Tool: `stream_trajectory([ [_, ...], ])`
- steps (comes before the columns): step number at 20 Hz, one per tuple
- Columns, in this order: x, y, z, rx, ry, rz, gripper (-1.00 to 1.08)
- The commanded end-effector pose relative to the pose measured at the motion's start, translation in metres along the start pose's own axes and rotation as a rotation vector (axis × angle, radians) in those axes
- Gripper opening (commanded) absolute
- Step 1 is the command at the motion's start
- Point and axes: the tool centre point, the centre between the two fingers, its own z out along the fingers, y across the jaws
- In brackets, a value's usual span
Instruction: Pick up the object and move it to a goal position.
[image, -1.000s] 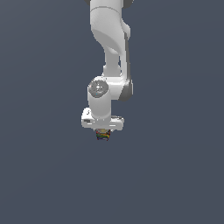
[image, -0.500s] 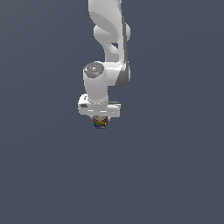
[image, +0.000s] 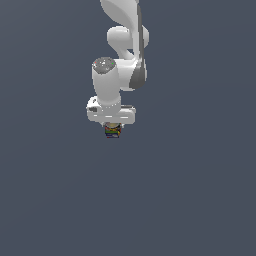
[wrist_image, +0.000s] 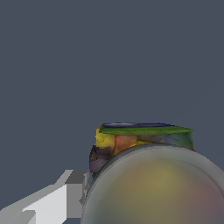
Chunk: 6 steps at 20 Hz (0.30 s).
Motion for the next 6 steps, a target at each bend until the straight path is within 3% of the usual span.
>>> stream_trajectory([
  [1,-0.0029,0.0015,-0.0045,0.000,0.003,0.000,-1.00],
  [6,-0.0030,0.0020,-0.0057,0.000,0.003,0.000,-1.00],
])
